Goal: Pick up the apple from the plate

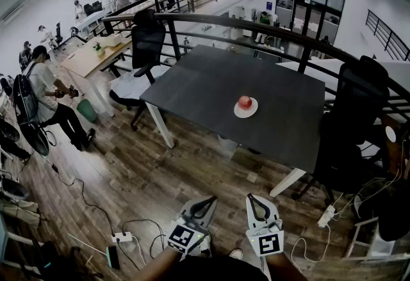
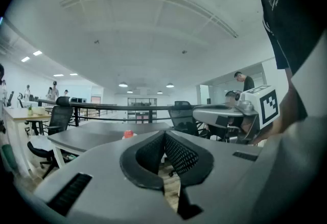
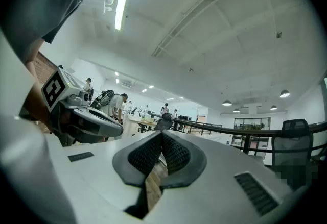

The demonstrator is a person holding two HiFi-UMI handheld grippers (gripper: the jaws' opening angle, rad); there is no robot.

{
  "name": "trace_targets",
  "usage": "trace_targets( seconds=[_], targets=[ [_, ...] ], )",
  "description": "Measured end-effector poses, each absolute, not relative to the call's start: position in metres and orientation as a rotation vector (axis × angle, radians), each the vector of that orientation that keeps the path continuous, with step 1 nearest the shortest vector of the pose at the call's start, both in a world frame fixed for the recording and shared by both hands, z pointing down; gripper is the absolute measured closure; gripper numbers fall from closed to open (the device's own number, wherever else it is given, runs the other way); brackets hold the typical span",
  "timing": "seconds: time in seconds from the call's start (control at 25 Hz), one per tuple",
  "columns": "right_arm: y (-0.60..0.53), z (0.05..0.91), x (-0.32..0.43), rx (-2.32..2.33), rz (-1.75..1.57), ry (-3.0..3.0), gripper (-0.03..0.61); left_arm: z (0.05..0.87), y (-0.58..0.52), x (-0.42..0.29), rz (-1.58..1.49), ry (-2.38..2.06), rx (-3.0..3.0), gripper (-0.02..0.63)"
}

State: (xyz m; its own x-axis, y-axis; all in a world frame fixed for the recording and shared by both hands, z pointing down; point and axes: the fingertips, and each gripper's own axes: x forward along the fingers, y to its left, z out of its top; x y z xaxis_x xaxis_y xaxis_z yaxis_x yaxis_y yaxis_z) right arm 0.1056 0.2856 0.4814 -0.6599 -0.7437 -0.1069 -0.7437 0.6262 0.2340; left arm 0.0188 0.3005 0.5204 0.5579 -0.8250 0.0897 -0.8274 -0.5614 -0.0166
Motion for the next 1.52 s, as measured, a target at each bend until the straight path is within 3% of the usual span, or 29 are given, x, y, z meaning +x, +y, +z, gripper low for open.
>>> trace_targets(
  seconds=[0.68, 1.52],
  targets=[
    [0.268, 0.477, 0.094, 1.379, -0.34, -2.86, 0.554, 0.515, 0.277, -0.011, 0.051, -1.514, 2.701, 0.591],
    [0.208, 0.485, 0.029, 1.517, -0.313, -2.756, 0.554, 0.499, 0.212, -0.066, 0.046, -1.422, 2.804, 0.591]
  ],
)
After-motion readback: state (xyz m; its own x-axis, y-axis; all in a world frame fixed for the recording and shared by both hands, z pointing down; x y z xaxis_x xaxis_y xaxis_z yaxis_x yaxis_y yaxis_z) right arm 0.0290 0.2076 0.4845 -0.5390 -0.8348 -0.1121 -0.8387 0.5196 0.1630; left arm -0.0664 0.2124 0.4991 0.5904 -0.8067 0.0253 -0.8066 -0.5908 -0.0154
